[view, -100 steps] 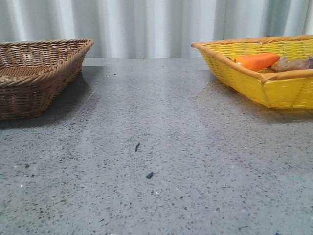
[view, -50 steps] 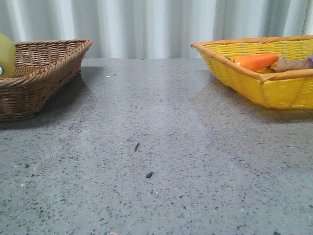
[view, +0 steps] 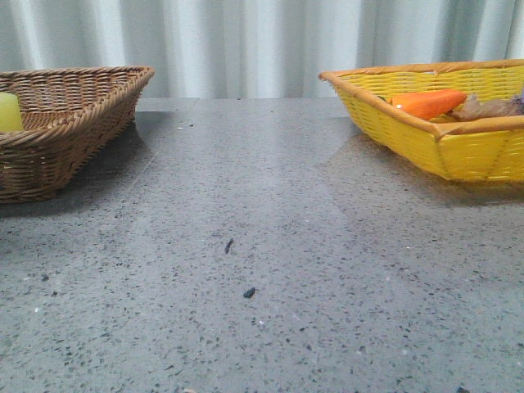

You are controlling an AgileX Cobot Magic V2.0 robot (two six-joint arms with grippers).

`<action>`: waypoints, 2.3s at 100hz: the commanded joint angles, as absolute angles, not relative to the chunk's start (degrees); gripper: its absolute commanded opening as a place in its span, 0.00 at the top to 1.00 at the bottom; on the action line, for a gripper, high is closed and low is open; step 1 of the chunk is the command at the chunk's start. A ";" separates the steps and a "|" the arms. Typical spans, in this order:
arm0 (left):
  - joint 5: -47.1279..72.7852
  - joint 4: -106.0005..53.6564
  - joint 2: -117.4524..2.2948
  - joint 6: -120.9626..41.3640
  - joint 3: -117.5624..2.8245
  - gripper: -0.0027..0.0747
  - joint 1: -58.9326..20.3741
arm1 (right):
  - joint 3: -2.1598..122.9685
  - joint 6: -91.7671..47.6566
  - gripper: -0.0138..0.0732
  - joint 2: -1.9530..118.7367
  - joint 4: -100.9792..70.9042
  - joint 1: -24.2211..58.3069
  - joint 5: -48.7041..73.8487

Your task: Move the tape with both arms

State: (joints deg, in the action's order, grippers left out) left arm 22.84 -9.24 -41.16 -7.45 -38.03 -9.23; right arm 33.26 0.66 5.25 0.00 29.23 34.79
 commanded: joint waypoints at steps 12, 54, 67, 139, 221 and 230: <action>13.82 -10.00 -28.02 -7.14 -27.69 0.99 -9.68 | 31.02 0.00 0.90 4.58 1.33 29.26 29.20; 14.04 -10.00 -23.60 -7.14 -18.84 0.99 -9.68 | 30.27 0.00 0.90 4.58 1.33 29.26 29.08; 13.93 -10.00 -23.60 -7.14 -17.54 0.99 -9.68 | 30.25 0.00 0.90 4.58 1.33 29.26 29.08; 15.34 0.44 1.26 5.56 0.76 0.99 -11.02 | 30.25 0.00 0.90 4.58 1.33 29.26 29.08; 15.73 0.00 1.94 5.56 0.76 0.99 -11.02 | 30.25 0.00 0.90 4.58 1.33 29.26 29.08; 15.73 0.00 1.94 5.56 0.76 0.99 -11.02 | 30.04 0.00 0.90 4.58 1.33 29.26 29.08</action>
State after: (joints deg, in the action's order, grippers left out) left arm 18.90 0.00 0.24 4.95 0.30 -10.78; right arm 28.98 0.53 3.83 0.79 29.23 33.91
